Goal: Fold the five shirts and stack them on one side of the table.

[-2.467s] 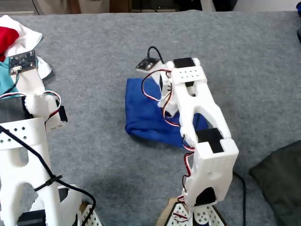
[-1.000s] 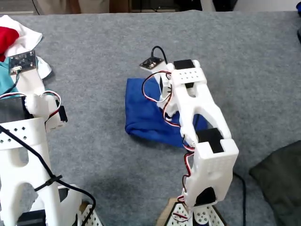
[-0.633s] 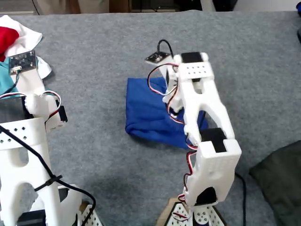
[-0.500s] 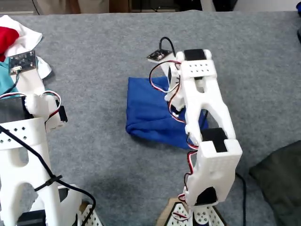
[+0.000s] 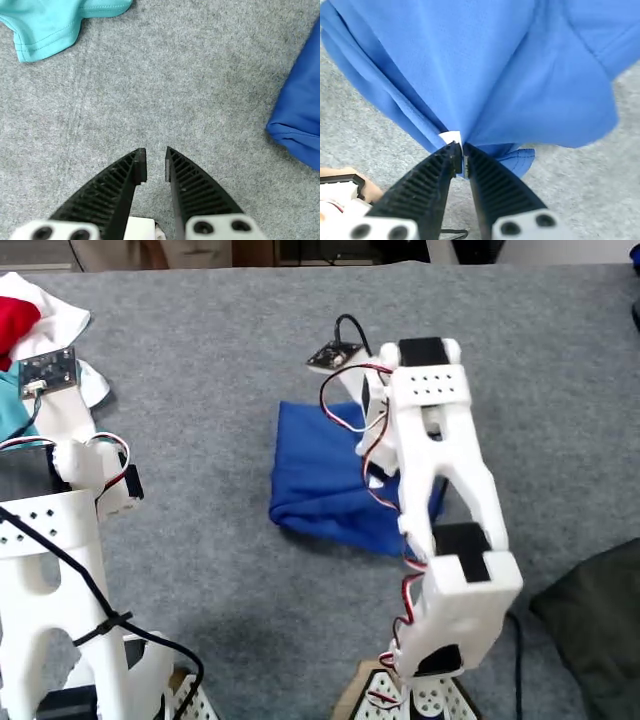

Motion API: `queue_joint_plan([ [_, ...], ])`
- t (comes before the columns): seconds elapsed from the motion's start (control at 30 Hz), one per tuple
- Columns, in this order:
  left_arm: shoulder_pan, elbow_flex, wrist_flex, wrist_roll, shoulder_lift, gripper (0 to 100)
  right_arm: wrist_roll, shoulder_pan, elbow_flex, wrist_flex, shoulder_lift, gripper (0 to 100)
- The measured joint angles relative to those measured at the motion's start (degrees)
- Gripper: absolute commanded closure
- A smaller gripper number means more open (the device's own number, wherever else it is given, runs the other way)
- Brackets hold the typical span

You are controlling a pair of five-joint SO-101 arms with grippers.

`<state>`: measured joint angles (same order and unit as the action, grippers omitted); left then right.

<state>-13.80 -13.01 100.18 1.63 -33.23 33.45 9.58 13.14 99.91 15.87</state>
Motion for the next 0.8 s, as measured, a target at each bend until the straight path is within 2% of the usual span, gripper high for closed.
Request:
queue_joint_plan([
  [0.1, 0.0, 0.0, 0.0, 0.0, 0.0, 92, 0.3, -0.4, 0.0, 0.5, -3.0, 87.3],
  [0.27, 0.2, 4.0, 0.0, 0.0, 0.0, 92, 0.4, -4.7, 0.0, 0.6, -6.5, 87.1],
  [0.37, 4.3, 5.3, -2.5, -0.4, -0.1, 92, 0.5, -8.3, -0.1, 0.6, -7.0, 87.1],
  [0.53, 14.2, 5.5, -10.8, -5.1, 1.8, 91, 0.9, -13.5, -5.9, -1.8, -7.0, 87.1],
  [0.7, 21.4, 6.4, -21.9, -9.3, 14.3, 91, -5.7, -15.8, -12.6, -7.5, -7.0, 87.1],
  [0.8, 24.2, 12.3, -24.9, -12.2, 26.5, 91, -9.8, -14.9, -14.8, -11.8, -7.0, 87.0],
])
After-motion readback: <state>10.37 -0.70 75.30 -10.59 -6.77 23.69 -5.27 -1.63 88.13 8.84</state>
